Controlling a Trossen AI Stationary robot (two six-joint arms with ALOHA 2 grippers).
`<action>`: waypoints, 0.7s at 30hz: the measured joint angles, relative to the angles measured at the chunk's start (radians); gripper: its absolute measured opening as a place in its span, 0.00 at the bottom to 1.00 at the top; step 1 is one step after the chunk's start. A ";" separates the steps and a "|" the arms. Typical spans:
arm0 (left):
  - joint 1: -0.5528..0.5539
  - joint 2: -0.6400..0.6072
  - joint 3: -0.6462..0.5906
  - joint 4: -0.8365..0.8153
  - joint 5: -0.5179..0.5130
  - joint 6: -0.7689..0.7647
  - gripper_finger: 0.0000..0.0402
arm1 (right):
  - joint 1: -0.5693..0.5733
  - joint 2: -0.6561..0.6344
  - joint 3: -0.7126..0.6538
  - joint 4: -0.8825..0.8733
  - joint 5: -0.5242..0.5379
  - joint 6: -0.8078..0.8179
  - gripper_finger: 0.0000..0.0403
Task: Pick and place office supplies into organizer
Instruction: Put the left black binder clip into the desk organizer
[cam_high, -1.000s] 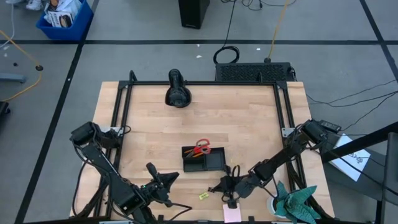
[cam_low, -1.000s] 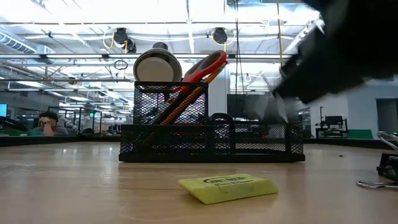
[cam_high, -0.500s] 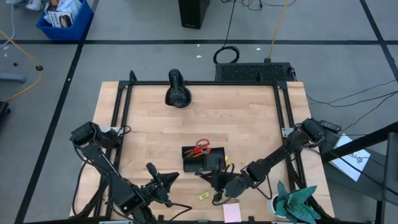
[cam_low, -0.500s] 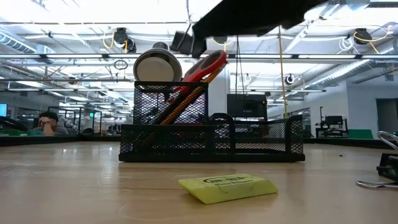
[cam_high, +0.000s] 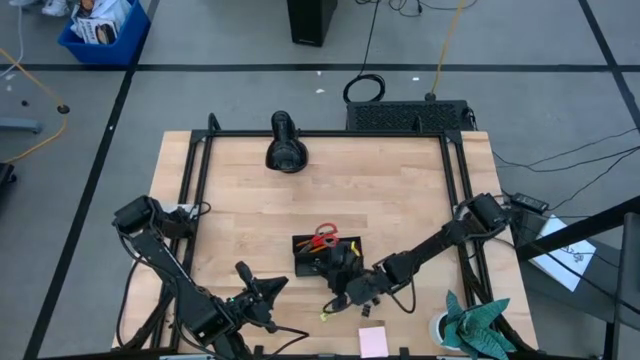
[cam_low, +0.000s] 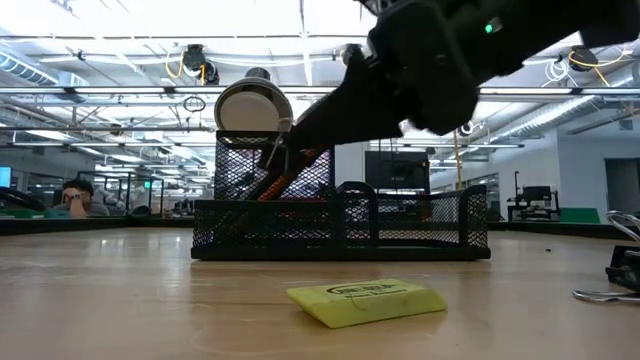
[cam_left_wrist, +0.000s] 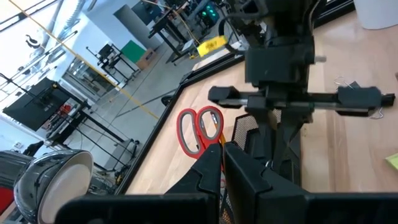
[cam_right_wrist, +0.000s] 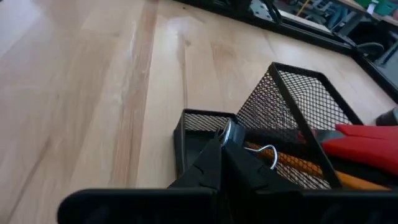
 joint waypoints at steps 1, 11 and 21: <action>0.000 0.000 0.000 0.000 0.000 0.001 0.06 | -0.005 0.007 0.000 0.007 -0.005 0.004 0.00; 0.000 0.000 0.000 0.000 0.000 0.002 0.06 | -0.047 0.023 0.000 -0.002 -0.051 0.049 0.00; 0.000 0.000 0.000 0.000 0.000 0.001 0.06 | -0.047 0.023 0.000 -0.048 -0.075 0.061 0.03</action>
